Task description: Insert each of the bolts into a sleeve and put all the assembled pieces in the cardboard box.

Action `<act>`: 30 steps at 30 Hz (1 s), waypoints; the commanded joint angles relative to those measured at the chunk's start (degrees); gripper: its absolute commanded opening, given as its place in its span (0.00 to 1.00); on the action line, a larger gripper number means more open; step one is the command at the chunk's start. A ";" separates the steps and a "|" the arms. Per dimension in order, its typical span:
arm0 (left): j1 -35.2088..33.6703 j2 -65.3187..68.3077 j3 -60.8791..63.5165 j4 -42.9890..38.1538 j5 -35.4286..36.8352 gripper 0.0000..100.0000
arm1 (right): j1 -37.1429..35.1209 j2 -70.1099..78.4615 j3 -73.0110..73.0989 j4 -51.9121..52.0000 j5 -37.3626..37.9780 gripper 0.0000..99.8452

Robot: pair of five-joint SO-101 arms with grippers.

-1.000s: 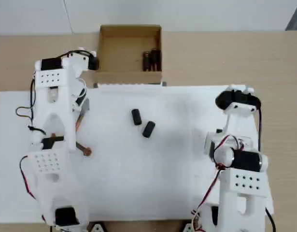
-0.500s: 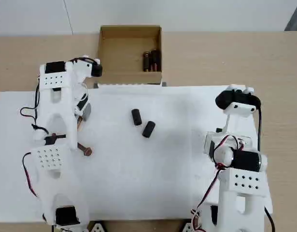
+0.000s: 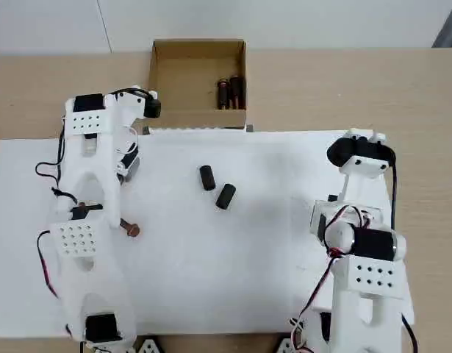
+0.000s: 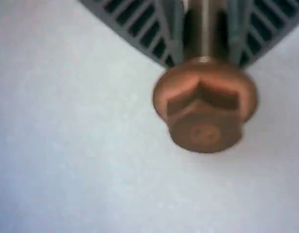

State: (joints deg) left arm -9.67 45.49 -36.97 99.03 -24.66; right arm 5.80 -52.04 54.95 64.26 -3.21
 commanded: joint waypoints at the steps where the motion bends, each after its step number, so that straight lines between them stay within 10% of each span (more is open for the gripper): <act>1: 1.23 -5.63 -3.82 1.32 1.14 0.00 | 0.13 -1.36 -3.60 2.24 1.05 0.00; 30: 9.41 -67.25 37.23 -6.95 2.73 0.00 | 0.31 -21.85 -17.58 25.36 1.93 0.00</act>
State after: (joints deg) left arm -0.44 -14.46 -3.82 95.16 -22.37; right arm 5.80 -70.68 36.22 89.14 -1.89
